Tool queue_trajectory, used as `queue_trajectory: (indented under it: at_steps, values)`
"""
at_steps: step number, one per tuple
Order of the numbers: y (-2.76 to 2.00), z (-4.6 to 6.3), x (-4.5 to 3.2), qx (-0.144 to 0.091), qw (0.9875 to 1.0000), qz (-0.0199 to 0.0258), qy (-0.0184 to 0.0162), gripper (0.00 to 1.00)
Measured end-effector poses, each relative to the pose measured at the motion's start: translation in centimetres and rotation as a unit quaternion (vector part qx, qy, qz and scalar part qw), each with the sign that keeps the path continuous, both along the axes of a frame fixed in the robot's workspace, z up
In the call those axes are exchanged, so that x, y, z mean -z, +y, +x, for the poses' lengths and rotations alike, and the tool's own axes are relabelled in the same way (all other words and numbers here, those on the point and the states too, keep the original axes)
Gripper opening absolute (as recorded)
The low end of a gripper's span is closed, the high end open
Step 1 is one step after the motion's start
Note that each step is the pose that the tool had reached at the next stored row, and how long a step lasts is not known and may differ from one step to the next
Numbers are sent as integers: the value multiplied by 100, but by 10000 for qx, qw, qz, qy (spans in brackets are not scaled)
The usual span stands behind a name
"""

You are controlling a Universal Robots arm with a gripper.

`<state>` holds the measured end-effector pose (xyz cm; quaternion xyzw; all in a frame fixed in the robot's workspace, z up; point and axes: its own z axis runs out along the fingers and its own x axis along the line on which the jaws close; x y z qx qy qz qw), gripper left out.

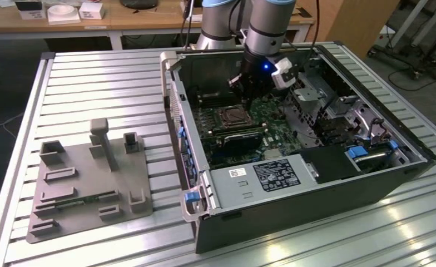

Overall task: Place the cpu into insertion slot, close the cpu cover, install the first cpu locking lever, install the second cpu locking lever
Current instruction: 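Install the second cpu locking lever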

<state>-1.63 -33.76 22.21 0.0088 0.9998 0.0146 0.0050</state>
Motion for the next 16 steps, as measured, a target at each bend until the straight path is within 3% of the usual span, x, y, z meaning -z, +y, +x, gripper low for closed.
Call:
queue_trajectory:
  at_steps: [10, 16]
  values:
    - [-6, -1, -51, 0, 10000, 1, -1, 11]
    - [-46, -1, -58, 0, 10000, 1, -1, 11]
